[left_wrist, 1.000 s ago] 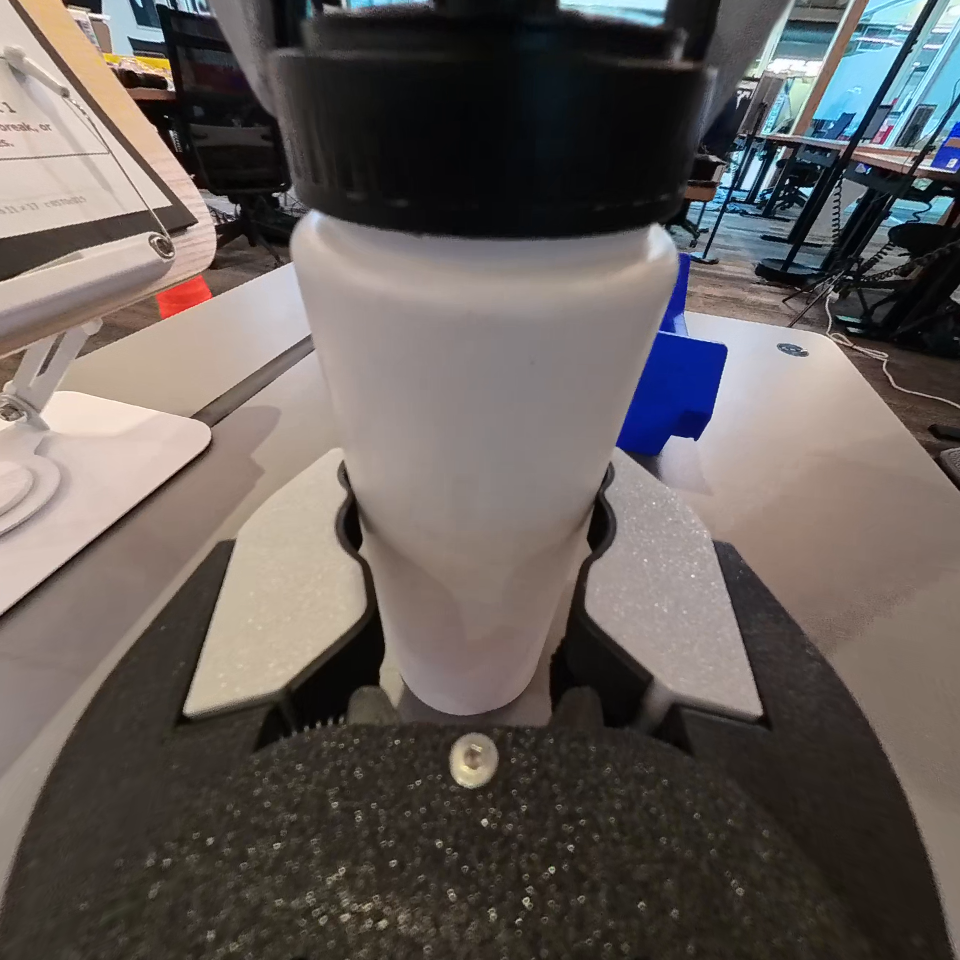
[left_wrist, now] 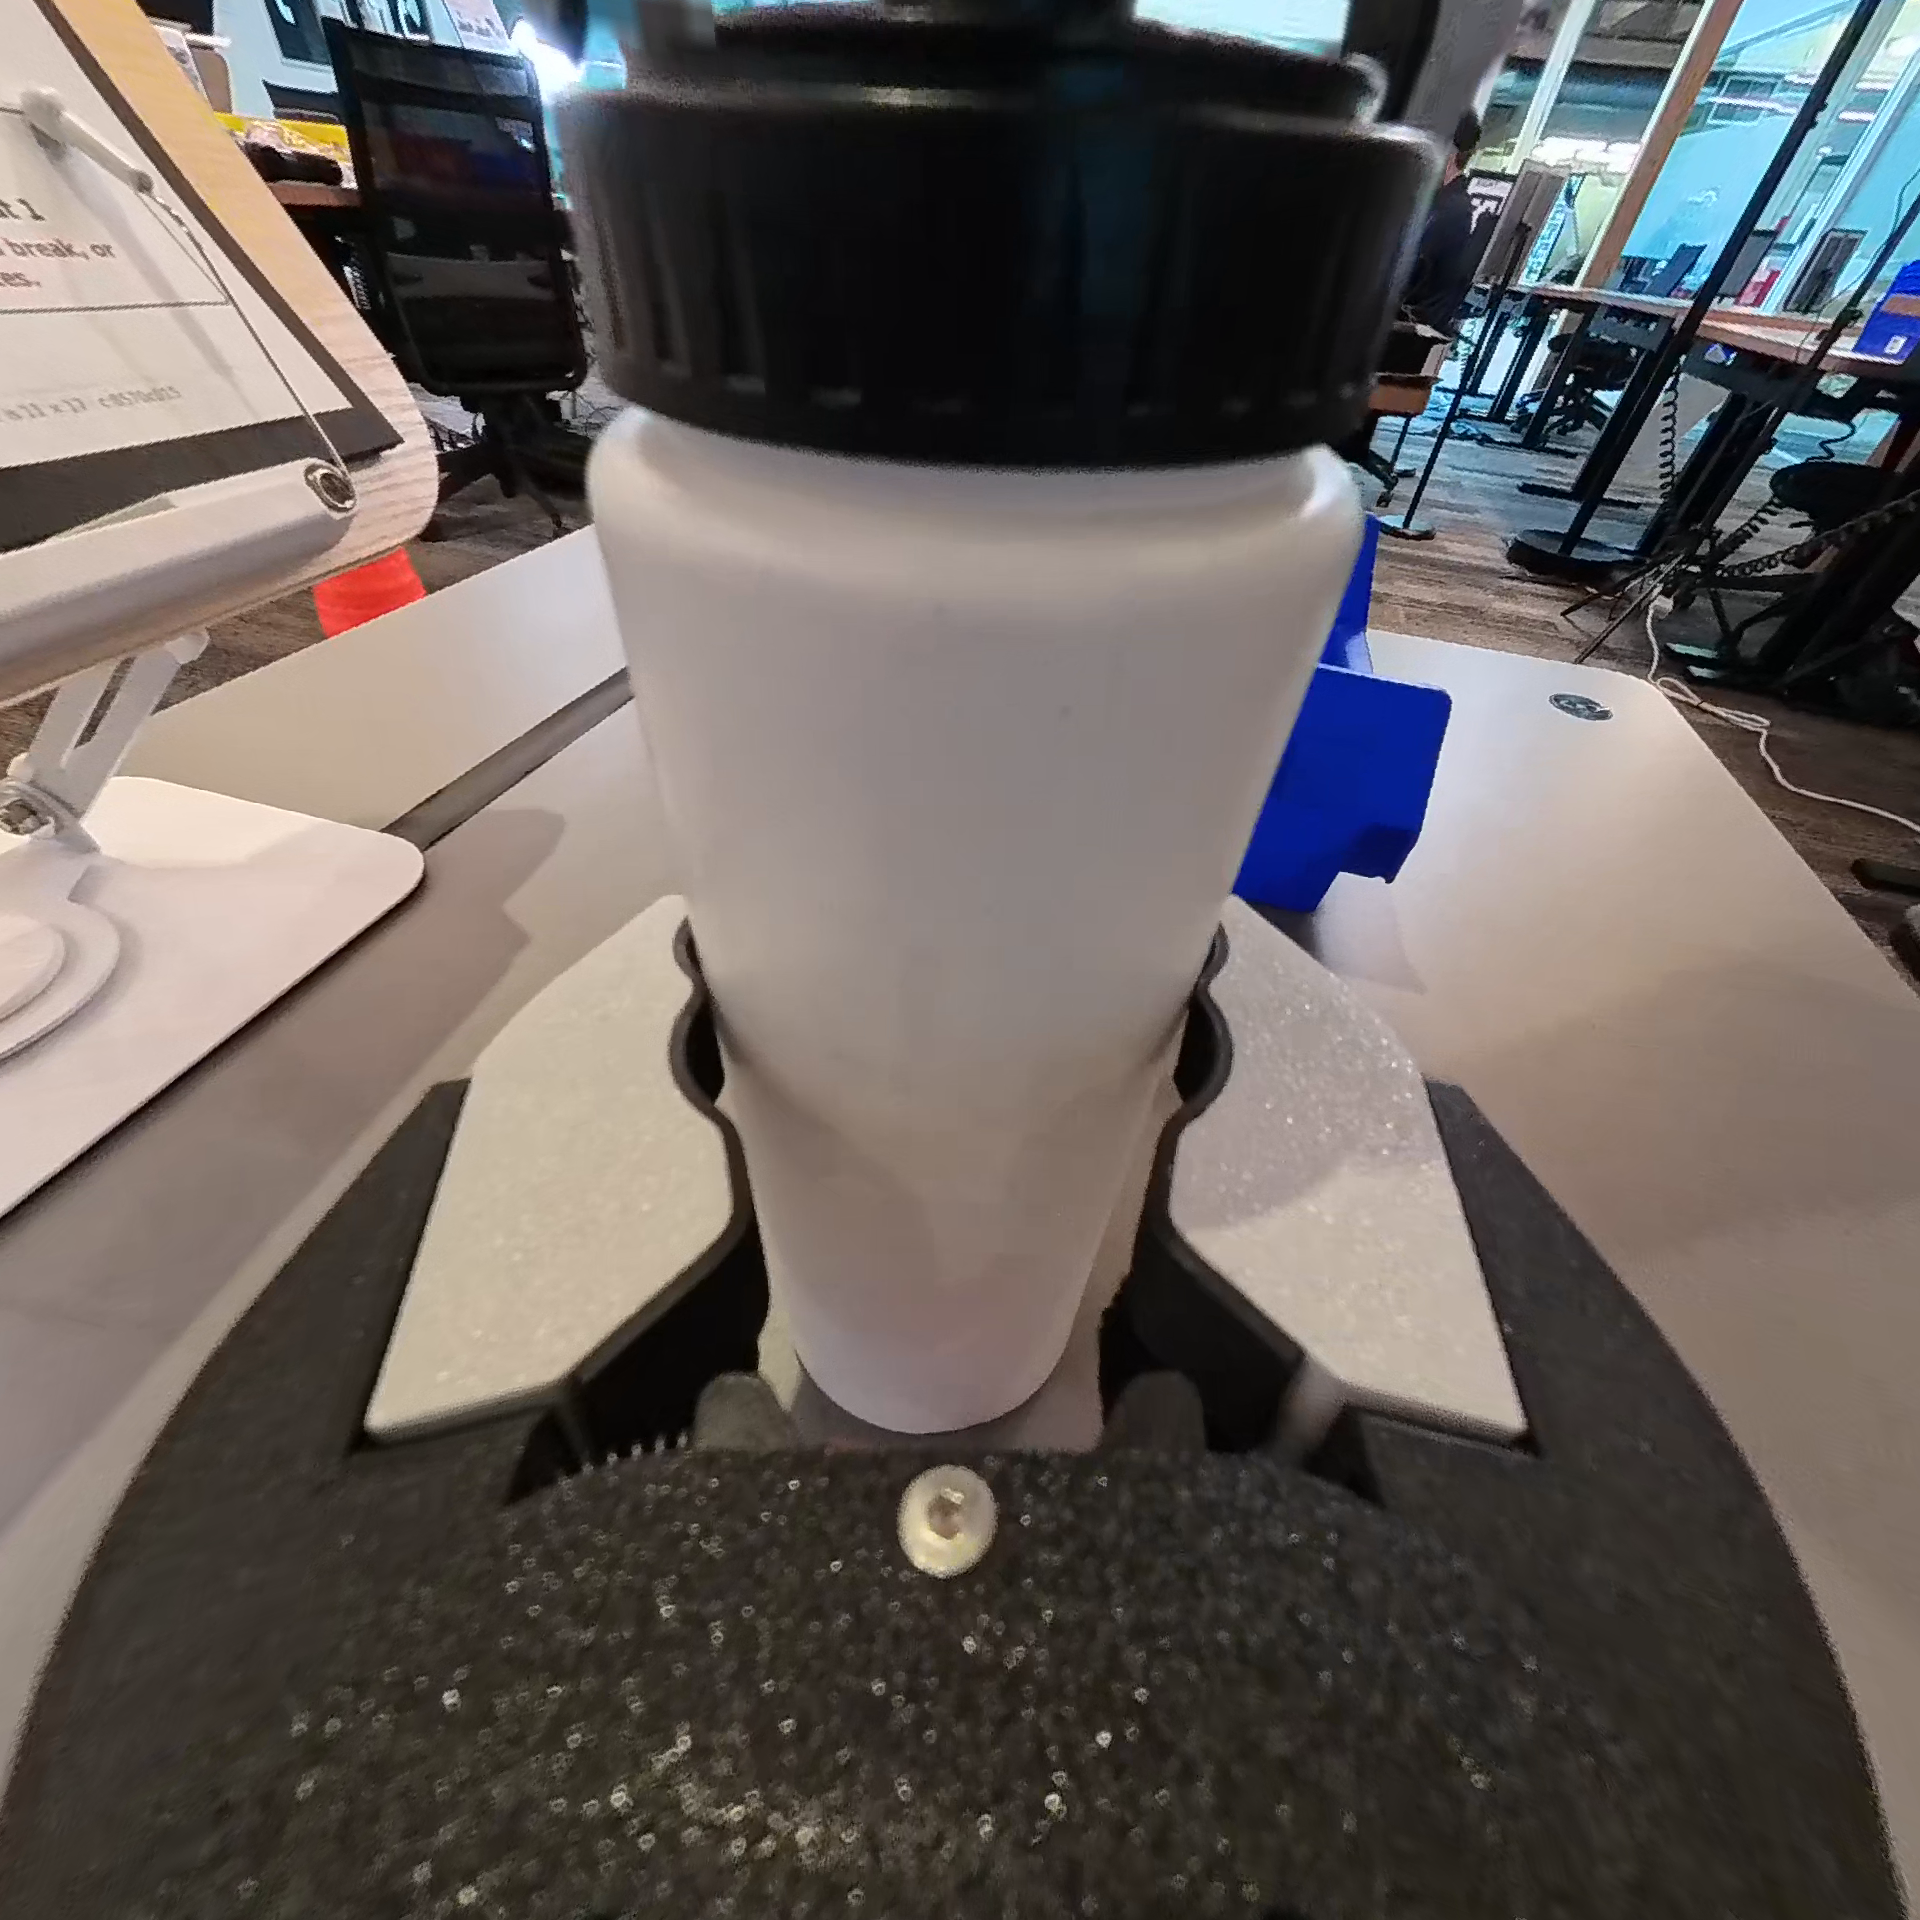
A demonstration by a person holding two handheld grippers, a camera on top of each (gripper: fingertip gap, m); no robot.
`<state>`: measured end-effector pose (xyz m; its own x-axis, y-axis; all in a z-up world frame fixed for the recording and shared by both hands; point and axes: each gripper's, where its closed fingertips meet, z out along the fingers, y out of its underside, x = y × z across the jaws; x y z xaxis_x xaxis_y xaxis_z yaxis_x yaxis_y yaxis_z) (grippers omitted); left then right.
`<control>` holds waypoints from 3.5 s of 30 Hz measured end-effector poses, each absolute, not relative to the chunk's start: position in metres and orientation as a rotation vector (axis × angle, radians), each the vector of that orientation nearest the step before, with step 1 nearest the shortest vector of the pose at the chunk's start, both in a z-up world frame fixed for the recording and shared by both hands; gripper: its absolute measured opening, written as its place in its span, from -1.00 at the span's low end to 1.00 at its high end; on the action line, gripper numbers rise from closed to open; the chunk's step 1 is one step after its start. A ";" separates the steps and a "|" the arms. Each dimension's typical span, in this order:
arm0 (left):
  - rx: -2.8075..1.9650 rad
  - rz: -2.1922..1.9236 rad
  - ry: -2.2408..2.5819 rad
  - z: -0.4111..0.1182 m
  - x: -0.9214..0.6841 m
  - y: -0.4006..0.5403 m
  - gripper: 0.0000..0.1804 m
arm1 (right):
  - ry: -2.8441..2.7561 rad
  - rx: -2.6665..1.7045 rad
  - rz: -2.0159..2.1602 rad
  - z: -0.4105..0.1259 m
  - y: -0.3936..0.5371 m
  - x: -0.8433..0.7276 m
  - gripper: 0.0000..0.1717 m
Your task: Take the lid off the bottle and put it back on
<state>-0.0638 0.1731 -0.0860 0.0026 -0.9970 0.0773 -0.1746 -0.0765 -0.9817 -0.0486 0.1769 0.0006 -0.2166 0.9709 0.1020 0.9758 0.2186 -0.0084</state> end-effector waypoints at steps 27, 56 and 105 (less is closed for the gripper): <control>-1.411 -1.132 1.311 -0.089 -0.063 0.173 -0.05 | -1.191 -2.999 -0.172 -0.012 0.175 -0.088 -0.15; -1.404 -1.163 1.340 -0.092 -0.061 0.168 -0.04 | -2.404 -1.877 0.103 -0.006 0.171 -0.088 -0.20; -1.412 -1.164 1.346 -0.096 -0.060 0.170 -0.04 | -2.157 -2.213 0.123 -0.013 0.176 -0.084 -0.15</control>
<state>-0.0595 0.1700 -0.0957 -0.0094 -0.9974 0.0710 -0.2146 -0.0673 -0.9744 -0.0837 0.1756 -0.0130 0.0244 0.9994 -0.0227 0.9955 -0.0264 -0.0907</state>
